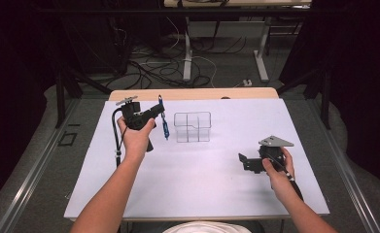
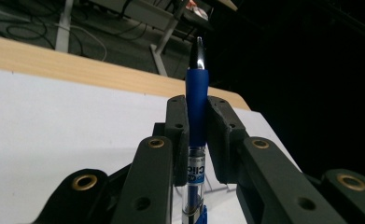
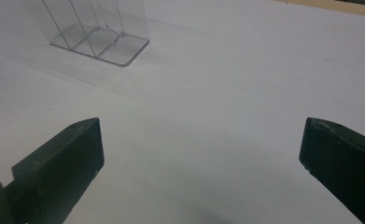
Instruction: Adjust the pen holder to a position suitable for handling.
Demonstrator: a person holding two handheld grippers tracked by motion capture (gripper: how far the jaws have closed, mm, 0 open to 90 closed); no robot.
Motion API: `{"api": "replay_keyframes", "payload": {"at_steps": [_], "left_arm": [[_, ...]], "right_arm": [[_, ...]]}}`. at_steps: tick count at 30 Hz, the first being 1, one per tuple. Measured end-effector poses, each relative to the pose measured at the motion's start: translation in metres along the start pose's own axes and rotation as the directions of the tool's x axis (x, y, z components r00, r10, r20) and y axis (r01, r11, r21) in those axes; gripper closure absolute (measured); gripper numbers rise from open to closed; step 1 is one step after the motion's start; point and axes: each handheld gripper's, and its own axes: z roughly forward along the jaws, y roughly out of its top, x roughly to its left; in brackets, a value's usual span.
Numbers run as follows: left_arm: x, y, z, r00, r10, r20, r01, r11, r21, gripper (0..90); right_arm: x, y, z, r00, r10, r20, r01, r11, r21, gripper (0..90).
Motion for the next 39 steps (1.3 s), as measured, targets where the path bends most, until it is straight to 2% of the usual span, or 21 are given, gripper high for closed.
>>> {"api": "replay_keyframes", "payload": {"at_steps": [6, 8, 16, 19, 20, 21, 26, 33, 39], "left_arm": [[-0.004, 0.008, 0.007, 1.0000, 0.009, -0.004, -0.009, 0.9984, -0.055, 79.5], [-0.004, 0.011, 0.009, 0.9995, 0.027, -0.014, -0.028, 0.9976, -0.063, 79.5], [-0.004, 0.021, 0.021, 0.9992, 0.036, -0.021, -0.037, 0.9958, -0.084, 79.5], [-0.003, 0.024, 0.026, 0.9996, 0.020, -0.021, -0.022, 0.9963, -0.083, 79.6], [-0.002, 0.025, 0.027, 0.9990, 0.037, -0.026, -0.039, 0.9959, -0.082, 79.5], [-0.003, 0.026, 0.029, 0.9994, 0.028, -0.019, -0.029, 0.9959, -0.086, 79.5], [-0.003, 0.030, 0.035, 0.9995, 0.027, -0.018, -0.029, 0.9946, -0.099, 79.5], [-0.001, 0.031, 0.041, 0.9999, -0.005, -0.009, 0.004, 0.9925, -0.122, 79.5], [0.000, 0.027, 0.047, 0.9999, -0.003, -0.016, 0.001, 0.9926, -0.121, 79.6]], "right_arm": [[-0.001, 0.000, 0.000, 1.0000, 0.000, -0.003, 0.000, 1.000, -0.001, 0.0], [0.000, 0.000, 0.000, 1.0000, 0.002, -0.006, -0.002, 1.000, -0.001, 0.0], [0.000, -0.001, 0.000, 0.9999, -0.006, -0.010, 0.006, 1.000, 0.000, 0.0], [0.000, -0.001, 0.001, 0.9999, 0.000, -0.011, 0.000, 1.000, 0.003, 0.0], [0.000, -0.001, 0.001, 0.9999, 0.000, -0.011, 0.000, 1.000, 0.003, 0.0], [0.001, -0.001, 0.001, 0.9999, 0.003, -0.015, -0.003, 1.000, 0.004, 0.0], [0.001, -0.001, 0.002, 0.9999, 0.000, -0.017, 0.001, 1.000, 0.007, 0.0], [0.001, -0.001, 0.002, 0.9998, 0.002, -0.018, -0.002, 1.000, 0.008, 0.0], [0.000, -0.001, 0.002, 0.9997, -0.002, -0.023, 0.002, 1.000, 0.005, 0.0]]}}
